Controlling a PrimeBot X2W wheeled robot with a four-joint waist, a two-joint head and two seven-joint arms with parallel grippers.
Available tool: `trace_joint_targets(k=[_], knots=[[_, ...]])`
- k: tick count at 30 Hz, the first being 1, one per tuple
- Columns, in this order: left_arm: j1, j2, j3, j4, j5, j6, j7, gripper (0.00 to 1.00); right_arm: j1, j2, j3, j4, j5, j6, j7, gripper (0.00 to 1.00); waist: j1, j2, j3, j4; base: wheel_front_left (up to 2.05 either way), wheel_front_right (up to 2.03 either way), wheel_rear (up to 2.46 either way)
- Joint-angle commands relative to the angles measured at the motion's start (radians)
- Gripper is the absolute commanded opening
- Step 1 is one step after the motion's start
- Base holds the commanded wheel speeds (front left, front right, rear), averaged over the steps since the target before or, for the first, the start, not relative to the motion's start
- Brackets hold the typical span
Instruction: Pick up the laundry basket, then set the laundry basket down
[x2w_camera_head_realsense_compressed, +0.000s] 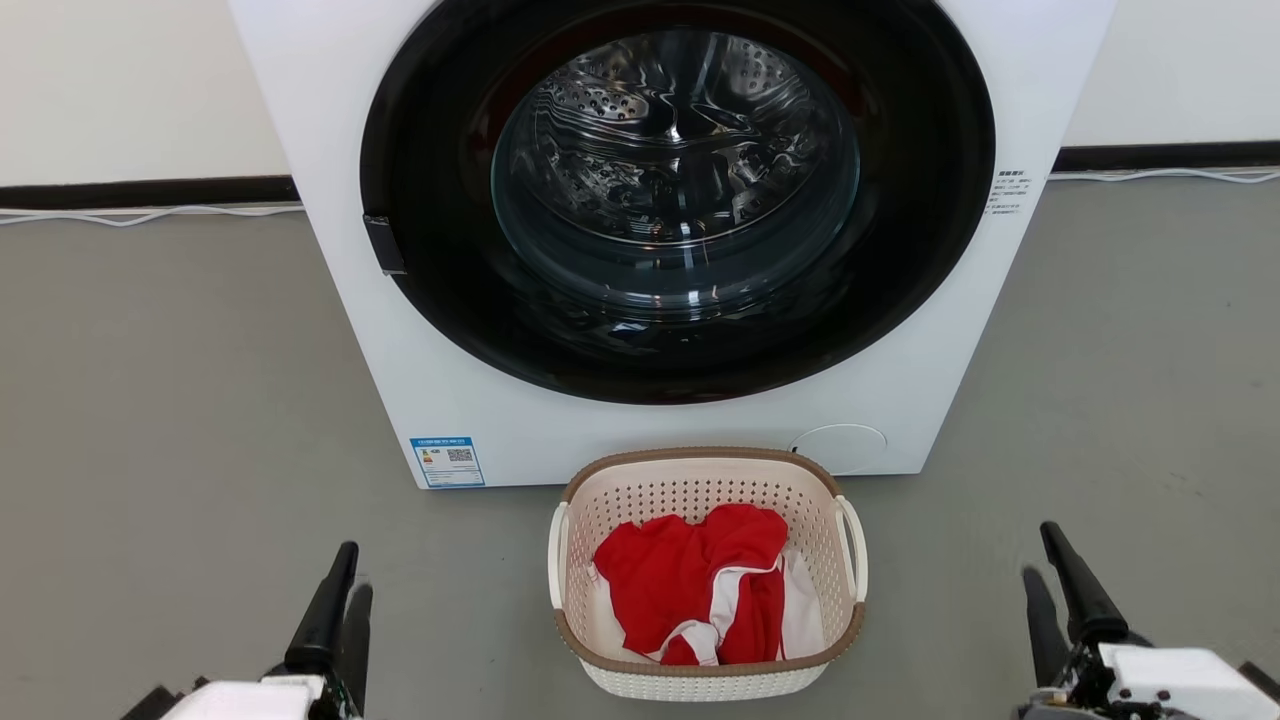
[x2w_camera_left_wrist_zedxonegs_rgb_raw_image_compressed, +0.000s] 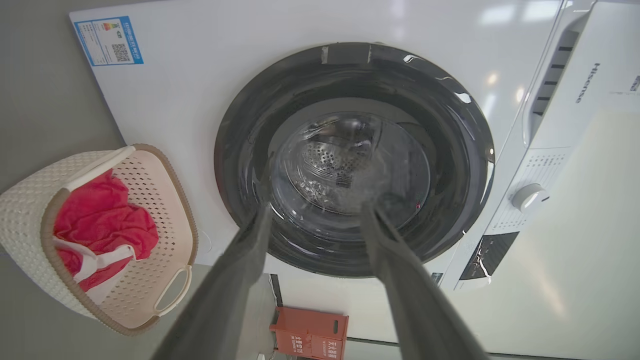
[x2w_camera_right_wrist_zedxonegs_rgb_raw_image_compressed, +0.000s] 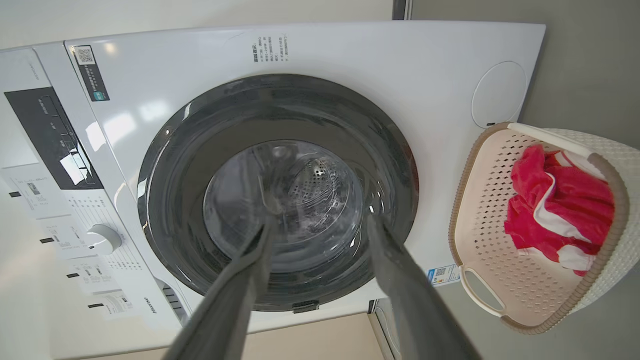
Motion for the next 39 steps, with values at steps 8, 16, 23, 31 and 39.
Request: trace_joint_targets(k=[8,16,23,31,39], knots=[[-0.025,0.006,-0.016,-0.023,0.003,-0.001,-0.027,1.0,-0.011,-0.005,0.007,-0.039,-0.021,0.001,-0.03,1.0,0.0004,-0.0001,-0.001,0.001,0.0,0.0,0.0],[-0.025,0.007,-0.019,-0.016,0.061,0.001,-0.051,1.0,-0.003,-0.005,0.002,-0.054,-0.118,0.002,-0.053,1.0,0.0001,-0.0001,0.0,0.004,0.0,0.0,0.0],[-0.025,0.008,-0.022,-0.027,0.166,0.023,-0.069,1.0,0.001,-0.006,-0.004,-0.074,-0.275,0.002,-0.071,1.0,0.0001,-0.0001,0.002,0.007,0.0,0.0,0.0],[-0.02,0.009,-0.042,-0.048,0.305,0.056,-0.092,1.0,0.004,-0.006,-0.005,-0.105,-0.441,0.003,-0.094,1.0,0.0001,-0.0001,0.006,0.008,0.0,0.0,0.0],[-0.02,0.01,-0.063,-0.05,0.439,0.075,-0.115,1.0,0.009,-0.006,0.002,-0.126,-0.58,0.003,-0.118,1.0,0.0001,-0.0001,0.011,0.008,0.0,0.0,0.0]])
